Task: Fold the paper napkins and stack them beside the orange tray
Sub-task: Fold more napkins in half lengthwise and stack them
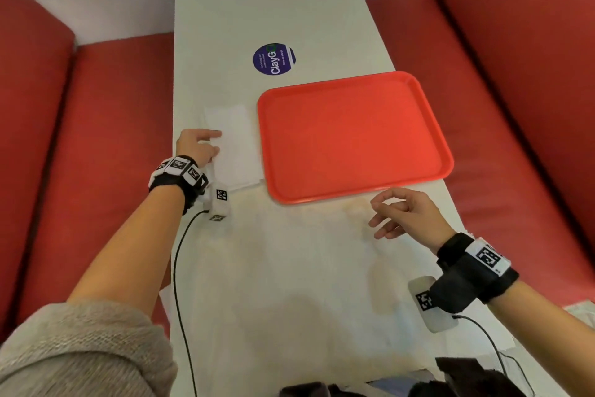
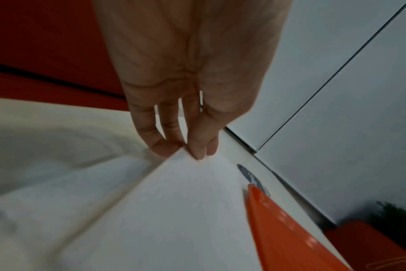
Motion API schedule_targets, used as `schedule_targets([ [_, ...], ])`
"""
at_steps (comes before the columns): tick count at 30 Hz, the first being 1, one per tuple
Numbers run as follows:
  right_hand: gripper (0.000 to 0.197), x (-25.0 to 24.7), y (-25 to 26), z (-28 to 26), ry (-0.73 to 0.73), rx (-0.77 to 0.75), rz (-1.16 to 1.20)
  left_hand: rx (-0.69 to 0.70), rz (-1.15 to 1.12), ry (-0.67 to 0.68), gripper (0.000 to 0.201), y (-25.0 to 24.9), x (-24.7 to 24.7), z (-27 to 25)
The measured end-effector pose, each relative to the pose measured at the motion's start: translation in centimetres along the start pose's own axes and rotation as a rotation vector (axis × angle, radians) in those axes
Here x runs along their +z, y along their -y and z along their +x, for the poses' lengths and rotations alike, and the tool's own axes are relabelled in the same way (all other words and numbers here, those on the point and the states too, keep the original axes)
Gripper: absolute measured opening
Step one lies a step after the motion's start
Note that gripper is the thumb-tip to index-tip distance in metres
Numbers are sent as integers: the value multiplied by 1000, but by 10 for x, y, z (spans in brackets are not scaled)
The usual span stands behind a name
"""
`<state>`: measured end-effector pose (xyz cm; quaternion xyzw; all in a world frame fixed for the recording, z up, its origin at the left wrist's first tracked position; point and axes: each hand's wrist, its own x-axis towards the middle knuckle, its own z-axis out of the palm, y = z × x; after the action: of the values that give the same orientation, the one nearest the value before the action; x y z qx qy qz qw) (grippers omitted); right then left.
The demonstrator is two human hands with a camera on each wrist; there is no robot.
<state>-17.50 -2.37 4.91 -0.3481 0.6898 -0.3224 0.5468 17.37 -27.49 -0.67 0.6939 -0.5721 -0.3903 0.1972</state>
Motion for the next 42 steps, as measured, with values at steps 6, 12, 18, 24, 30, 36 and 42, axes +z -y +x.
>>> schedule_targets([
  [6, 16, -13, -11, 2, -57, 19, 0, 32, 88, 2, 48, 5, 4, 4],
  [12, 12, -40, -43, -6, -214, 48, -113, 220, 480, -149, 33, -23, 21, -45],
  [18, 16, -54, -95, -23, -270, 173, -512, 581, 176, 281, 16, -47, 126, -170],
  [24, 34, -52, -126, -45, -279, 184, -623, 426, 150, 511, 31, -57, 221, -257],
  [30, 34, -55, -145, -53, -298, 62, -521, 332, 459, 356, 80, -66, 264, -268],
  [36, 31, -65, -139, -55, -264, 32, -444, 380, 456, 287, 26, -72, 266, -264],
  [42, 57, -50, -83, -71, -120, -156, -518, 207, -241, 417, 21, -100, 230, -286],
])
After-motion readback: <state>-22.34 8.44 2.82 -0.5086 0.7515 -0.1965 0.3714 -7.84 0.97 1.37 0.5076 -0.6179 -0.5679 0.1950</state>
